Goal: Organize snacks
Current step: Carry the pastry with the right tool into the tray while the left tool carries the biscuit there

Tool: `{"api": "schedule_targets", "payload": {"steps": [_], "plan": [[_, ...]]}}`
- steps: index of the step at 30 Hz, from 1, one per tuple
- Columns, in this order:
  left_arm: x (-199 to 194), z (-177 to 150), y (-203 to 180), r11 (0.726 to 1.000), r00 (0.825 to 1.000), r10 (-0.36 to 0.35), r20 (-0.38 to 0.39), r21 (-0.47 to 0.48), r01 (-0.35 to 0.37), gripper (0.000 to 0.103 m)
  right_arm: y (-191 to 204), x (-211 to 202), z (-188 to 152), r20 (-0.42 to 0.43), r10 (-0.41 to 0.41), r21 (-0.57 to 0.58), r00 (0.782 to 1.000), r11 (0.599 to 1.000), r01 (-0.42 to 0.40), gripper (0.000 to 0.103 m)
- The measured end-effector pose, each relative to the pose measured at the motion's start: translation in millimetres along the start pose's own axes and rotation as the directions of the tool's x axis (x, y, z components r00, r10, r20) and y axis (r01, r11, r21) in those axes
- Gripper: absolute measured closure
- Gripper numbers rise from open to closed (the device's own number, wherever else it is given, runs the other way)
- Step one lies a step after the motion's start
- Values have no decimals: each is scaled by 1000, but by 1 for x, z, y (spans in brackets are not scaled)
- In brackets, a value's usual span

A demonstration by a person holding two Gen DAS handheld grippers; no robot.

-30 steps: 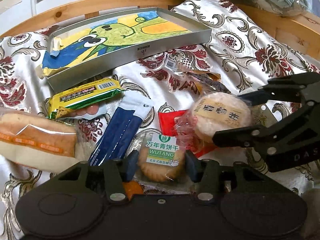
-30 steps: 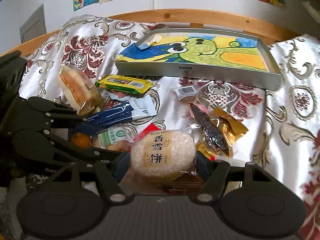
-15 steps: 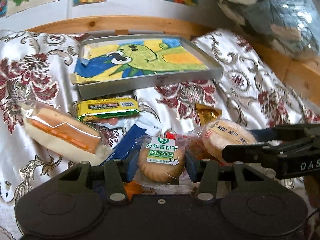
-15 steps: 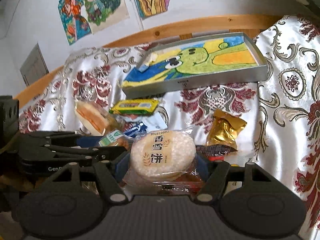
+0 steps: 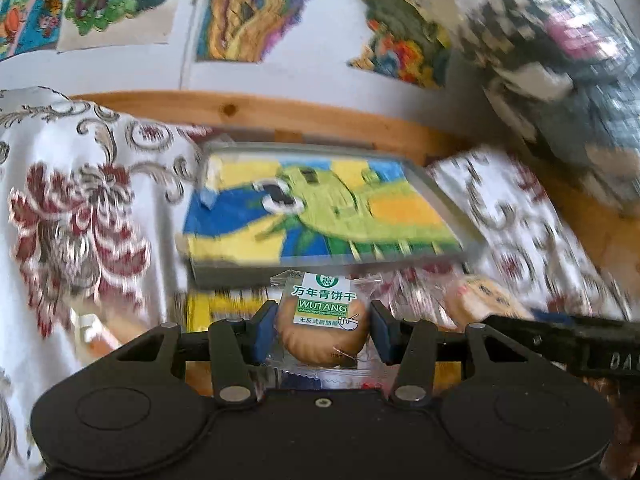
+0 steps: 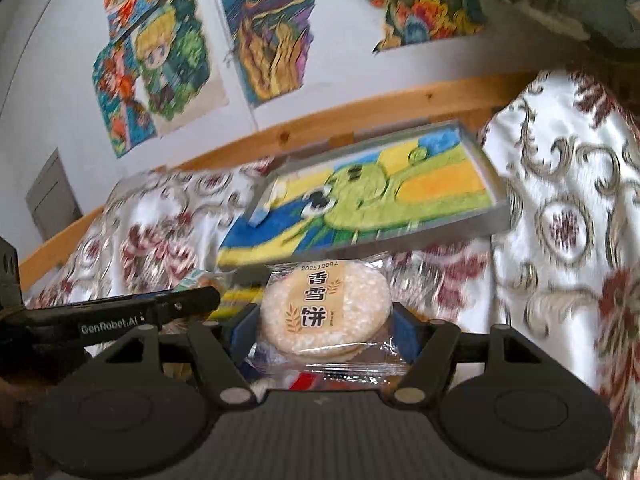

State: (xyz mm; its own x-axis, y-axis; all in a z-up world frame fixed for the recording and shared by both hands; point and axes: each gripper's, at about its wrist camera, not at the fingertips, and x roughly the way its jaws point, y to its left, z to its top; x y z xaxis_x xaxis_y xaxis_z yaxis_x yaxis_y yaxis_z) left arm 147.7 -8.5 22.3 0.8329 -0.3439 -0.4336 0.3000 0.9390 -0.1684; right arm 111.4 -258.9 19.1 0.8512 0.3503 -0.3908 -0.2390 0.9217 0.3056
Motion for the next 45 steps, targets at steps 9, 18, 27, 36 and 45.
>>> {"api": "schedule_targets", "payload": {"steps": [9, 18, 27, 36, 45], "plan": [[66, 48, 13, 995, 992, 101, 71, -29, -99, 52, -11, 68, 43, 76, -51, 16, 996, 999, 50, 30], [124, 58, 38, 984, 987, 158, 36, -93, -154, 52, -13, 132, 52, 83, -98, 18, 992, 995, 96, 30], [146, 48, 47, 979, 984, 178, 2, -99, -177, 52, -7, 159, 45, 78, -129, -44, 989, 990, 133, 30], [153, 43, 49, 978, 983, 177, -48, -105, -181, 45, 0, 163, 42, 78, -152, -101, 985, 982, 160, 15], [130, 53, 49, 973, 984, 174, -41, -148, -178, 18, 1, 131, 45, 121, -164, -129, 979, 975, 179, 1]]}}
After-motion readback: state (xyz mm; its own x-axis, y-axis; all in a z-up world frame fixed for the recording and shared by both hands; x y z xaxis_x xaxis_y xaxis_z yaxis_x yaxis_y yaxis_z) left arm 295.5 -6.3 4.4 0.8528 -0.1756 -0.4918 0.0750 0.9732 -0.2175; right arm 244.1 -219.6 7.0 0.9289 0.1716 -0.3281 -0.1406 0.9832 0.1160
